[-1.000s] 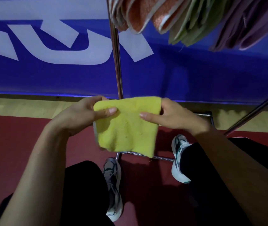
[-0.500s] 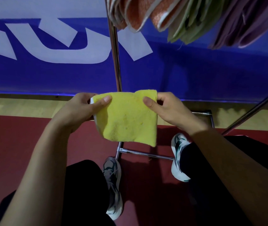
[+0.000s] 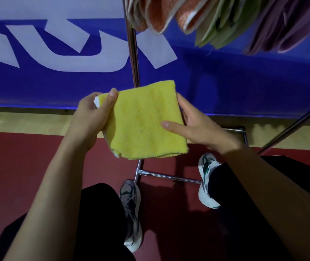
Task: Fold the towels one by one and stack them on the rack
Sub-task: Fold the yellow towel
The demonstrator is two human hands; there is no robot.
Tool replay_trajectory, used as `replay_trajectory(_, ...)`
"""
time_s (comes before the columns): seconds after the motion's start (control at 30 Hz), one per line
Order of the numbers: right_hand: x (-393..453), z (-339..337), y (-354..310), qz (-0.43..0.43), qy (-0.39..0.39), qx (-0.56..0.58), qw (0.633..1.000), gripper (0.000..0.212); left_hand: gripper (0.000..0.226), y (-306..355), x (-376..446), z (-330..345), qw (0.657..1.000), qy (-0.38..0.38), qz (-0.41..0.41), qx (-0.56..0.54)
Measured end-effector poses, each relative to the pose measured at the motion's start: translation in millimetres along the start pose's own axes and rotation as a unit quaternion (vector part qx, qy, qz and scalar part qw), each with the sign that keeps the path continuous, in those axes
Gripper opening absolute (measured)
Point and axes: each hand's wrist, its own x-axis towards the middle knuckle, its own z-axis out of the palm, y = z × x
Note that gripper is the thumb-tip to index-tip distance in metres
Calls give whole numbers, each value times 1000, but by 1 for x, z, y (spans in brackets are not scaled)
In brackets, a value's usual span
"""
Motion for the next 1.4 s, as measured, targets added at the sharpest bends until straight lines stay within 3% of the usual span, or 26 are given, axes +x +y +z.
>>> replay_trajectory(0.13,-3,3,-1,32,-41,99,994,86,45,-1,2,7,997,62,-33,-37)
replay_trajectory(0.23,-5,7,-4,58,-60,203,976,87,46,-2,5,8,992,66,-79,-68)
replay_trajectory(0.4,-3,0,-10,74,-16,380,922,72,68,-5,7,7,975,-74,-173,-122)
replay_trajectory(0.47,-2,-6,-11,80,14,418,905,71,63,-4,3,11,970,-112,-180,-119)
replay_trajectory(0.63,2,-13,-7,86,68,431,896,75,63,-5,1,11,949,-190,-177,-177)
replay_trajectory(0.73,3,-15,-5,86,85,431,894,76,47,-2,-4,15,950,-229,-135,-163)
replay_trajectory(0.8,3,-16,-6,88,91,426,896,75,36,-2,-6,19,958,-220,-110,-148)
replay_trajectory(0.93,2,-17,-7,97,97,409,902,74,38,-6,-3,22,970,-164,-109,-145)
replay_trajectory(1.07,4,-16,-9,103,112,409,900,71,19,-6,-3,23,975,-140,-94,-145)
replay_trajectory(1.23,5,-16,-10,117,143,403,896,62,14,-1,-6,18,971,-148,-68,-176)
replay_trajectory(1.4,2,-19,-13,143,127,382,904,55,10,4,-8,12,954,-165,-64,-240)
